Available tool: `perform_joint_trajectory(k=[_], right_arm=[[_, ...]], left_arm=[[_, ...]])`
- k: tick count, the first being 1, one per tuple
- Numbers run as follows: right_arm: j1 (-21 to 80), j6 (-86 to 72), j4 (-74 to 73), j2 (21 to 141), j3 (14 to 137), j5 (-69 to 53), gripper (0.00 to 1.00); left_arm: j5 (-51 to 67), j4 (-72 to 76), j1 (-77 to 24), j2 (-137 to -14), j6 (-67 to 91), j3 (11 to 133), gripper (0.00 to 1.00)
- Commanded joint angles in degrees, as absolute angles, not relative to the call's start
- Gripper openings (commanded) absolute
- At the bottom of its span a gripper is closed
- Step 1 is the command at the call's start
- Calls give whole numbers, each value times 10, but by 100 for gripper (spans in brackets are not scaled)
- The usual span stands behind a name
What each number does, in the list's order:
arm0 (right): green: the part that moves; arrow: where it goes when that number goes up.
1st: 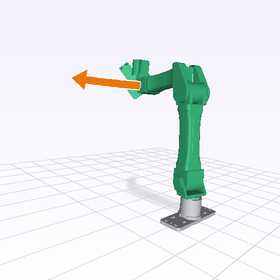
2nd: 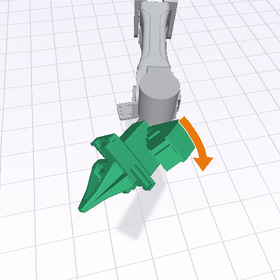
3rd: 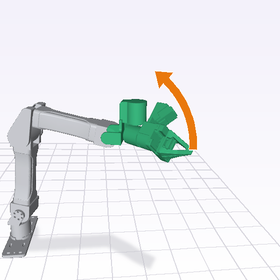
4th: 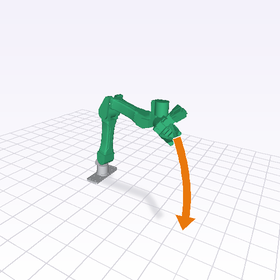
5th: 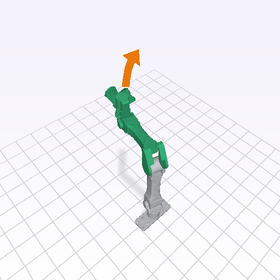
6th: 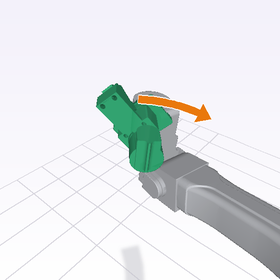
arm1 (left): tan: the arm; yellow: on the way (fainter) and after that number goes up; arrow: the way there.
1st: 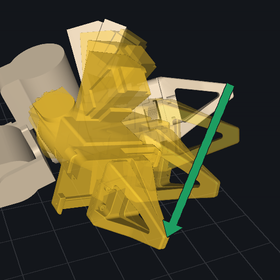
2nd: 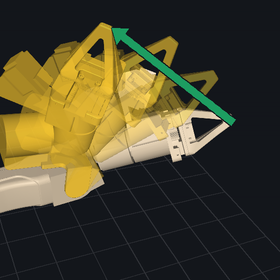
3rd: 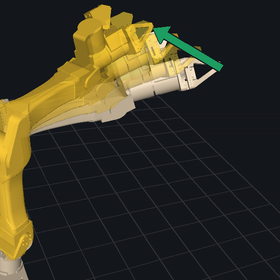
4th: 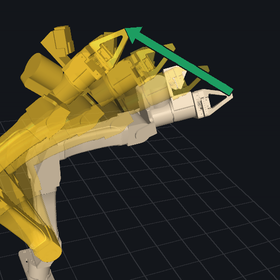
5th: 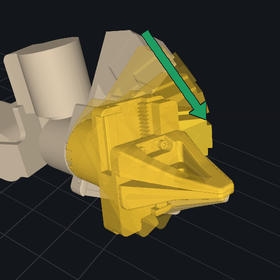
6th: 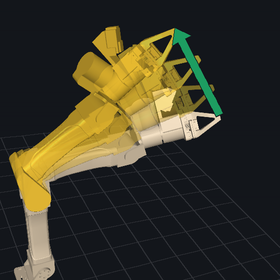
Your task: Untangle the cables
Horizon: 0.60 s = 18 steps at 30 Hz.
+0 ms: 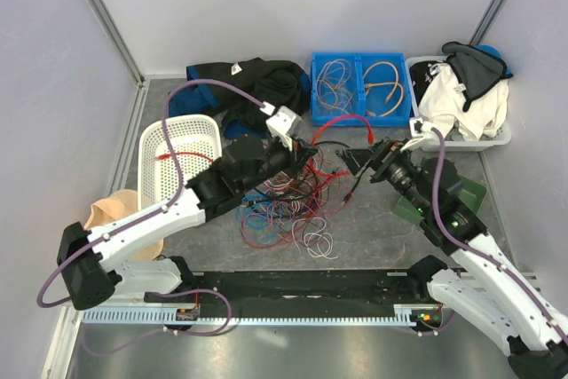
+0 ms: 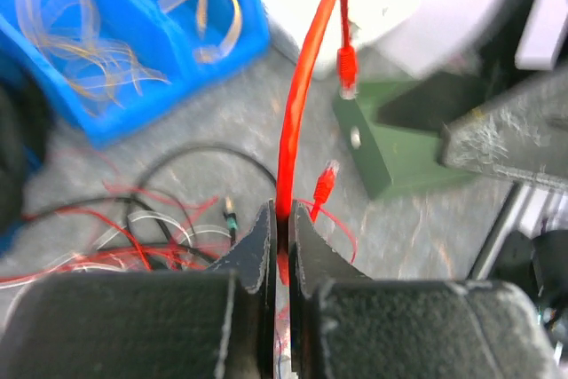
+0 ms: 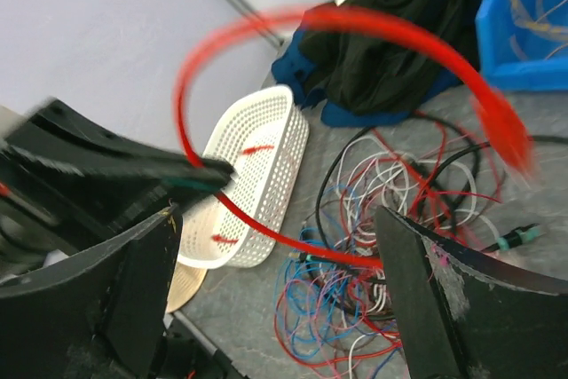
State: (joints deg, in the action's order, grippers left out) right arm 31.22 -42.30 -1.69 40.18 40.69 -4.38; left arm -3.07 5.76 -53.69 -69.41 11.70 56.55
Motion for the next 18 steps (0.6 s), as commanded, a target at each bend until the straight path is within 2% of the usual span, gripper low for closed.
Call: perform_joint_trajectory(k=[1,2,3,5,15,18], right_arm=[[311,-374,-65,335,403,22,97],[311,-365,-72,326,399,30,97],[311,-360,-89,312,395,36,97],[310,-346,-107,302,393,40,96],[311,-334,-142,262,342,57,96],[311,-331,-131,277,331,48,95]], left_arm=[[-112,-28,-535,-685,91,699,2],[-132,-153,-535,-709,85,742,2],[-156,-222,-536,-778,84,844,2],[-201,-372,-536,-832,73,925,2],[-322,-475,-544,-834,14,980,2],[-317,-490,-546,-828,17,976,2]])
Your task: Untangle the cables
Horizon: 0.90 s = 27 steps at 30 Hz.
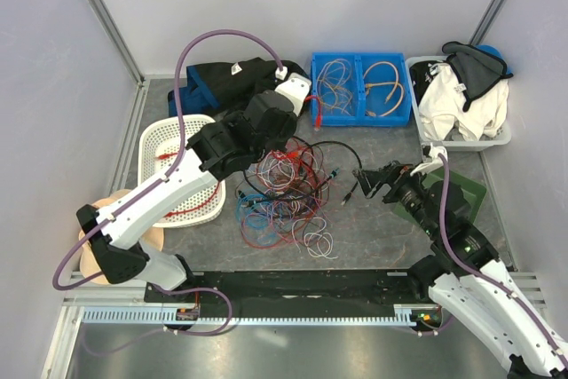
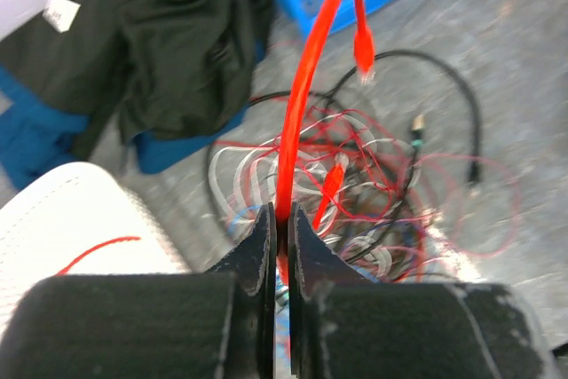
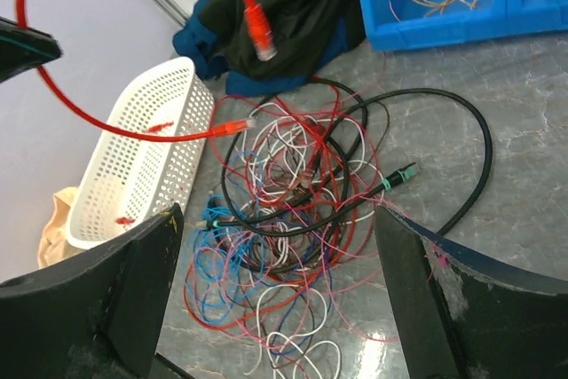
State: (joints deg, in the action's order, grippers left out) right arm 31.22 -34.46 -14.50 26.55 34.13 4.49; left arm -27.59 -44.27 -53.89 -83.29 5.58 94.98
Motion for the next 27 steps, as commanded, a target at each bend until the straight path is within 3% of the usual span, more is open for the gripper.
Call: perform_joint_trajectory(k=[1,14,20,27], right_arm=[[311,-331,-126,280,327,46,95],[339,-348,81,421,263,-98,94],[426,-303,138,549,307,-45,96],[453,-267,212,664,340,19,95]], left_arm=[[-303,-486,-546,-824,25,974,2],[-243,-483,-547,-774,54,967,2],[-229,-482,-547,-782,67,965,2],[-219,-475,-547,-781,71,961,2]])
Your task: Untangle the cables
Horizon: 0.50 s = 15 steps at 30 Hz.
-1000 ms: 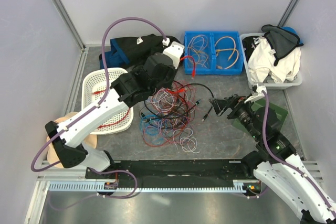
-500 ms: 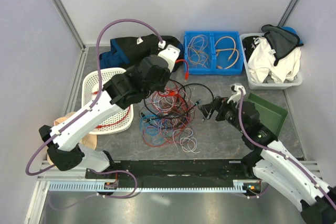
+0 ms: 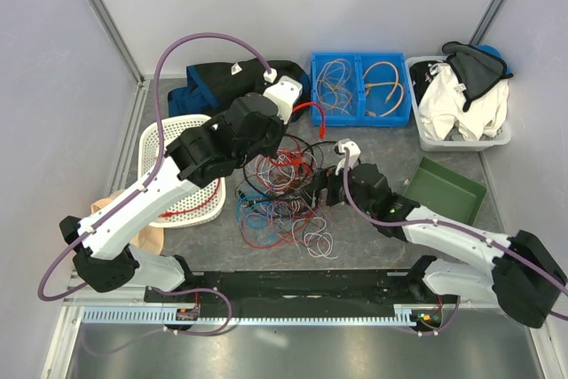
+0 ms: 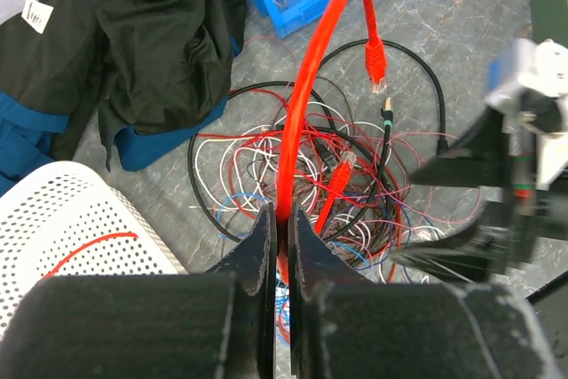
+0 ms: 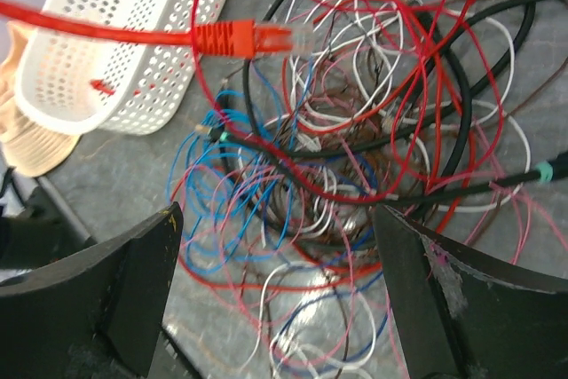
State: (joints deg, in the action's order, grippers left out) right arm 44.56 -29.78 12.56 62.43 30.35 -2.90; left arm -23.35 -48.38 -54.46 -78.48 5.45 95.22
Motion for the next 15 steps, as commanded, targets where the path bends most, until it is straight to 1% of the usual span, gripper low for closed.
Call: perform_joint_trajectory(k=[1,5,7,9,10,12,13,14,15], right_arm=[[456,-263,221,675,343,27,95],[469,-254,271,725,355,81,93],[469,-250,281,743,364,86,88],[469,-251,294,769,378,77,74],[468,-254,303,774,379,66,50],[470,-265,309,771,378,61,26],[471,-268,305,761,375,62,2],[473,-273,288,725,367,63,0],[475,-279,280,698,362,62,0]], left_arm=[[-218,-474,-547,-781,71,961,2],[-221,-474,-547,-777,70,953,2],[-221,-472,-548,-775,72,947,2],[-222,-471,-548,-772,72,944,2],[-225,-470,-547,-773,72,940,2],[-244,-470,-547,-769,72,935,2],[-255,-470,-547,-767,72,925,2],[-266,-469,-547,-766,69,919,2],[-285,-470,-547,-764,69,912,2]])
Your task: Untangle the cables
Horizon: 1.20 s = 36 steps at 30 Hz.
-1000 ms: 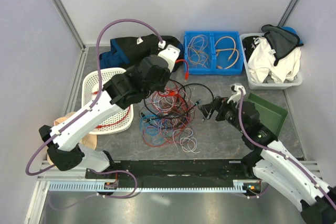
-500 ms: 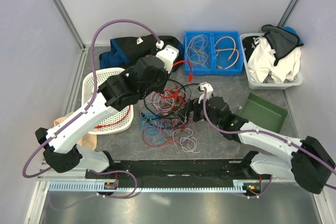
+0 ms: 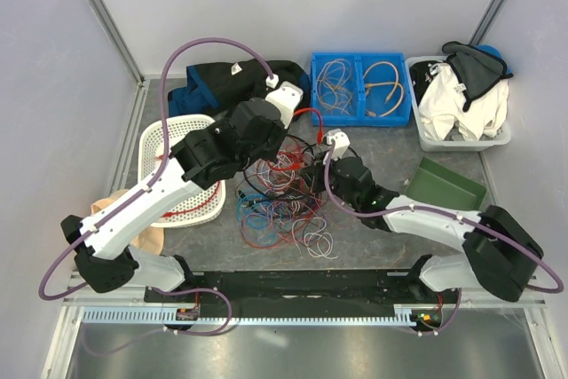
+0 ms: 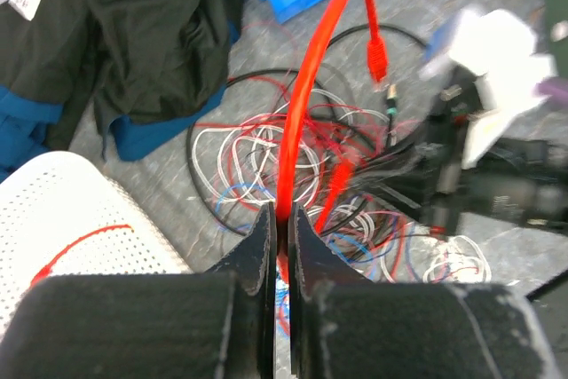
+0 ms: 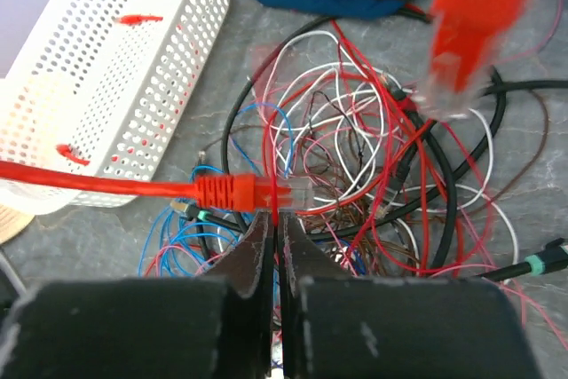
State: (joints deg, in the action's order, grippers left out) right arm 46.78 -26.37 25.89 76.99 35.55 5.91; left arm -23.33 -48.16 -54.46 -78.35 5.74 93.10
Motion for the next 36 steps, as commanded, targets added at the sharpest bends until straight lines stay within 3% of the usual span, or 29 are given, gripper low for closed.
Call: perform_joint_trajectory(k=[1,5,11,19,28,36], right_arm=[[476,-279,270,669,357,59,0],[481,-266,97,530,408,110,0],[480,-224,-89,501,490,221,0],[480,-280,-112,443,396,282,0],[480,-298,-117,383,327,308,0],[479,-316,-123,382,303,306,0]], left_arm=[[-290,-470,-547,-760,69,898,2],[-286,-463,-547,-754,76,872,2],[-316,-464,-547,-730,80,867,2],[-490,-522,-525,-690,65,910,2],[-467,-570,-383,-626,146,868,2],[-461,-582,-351,-602,143,858,2]])
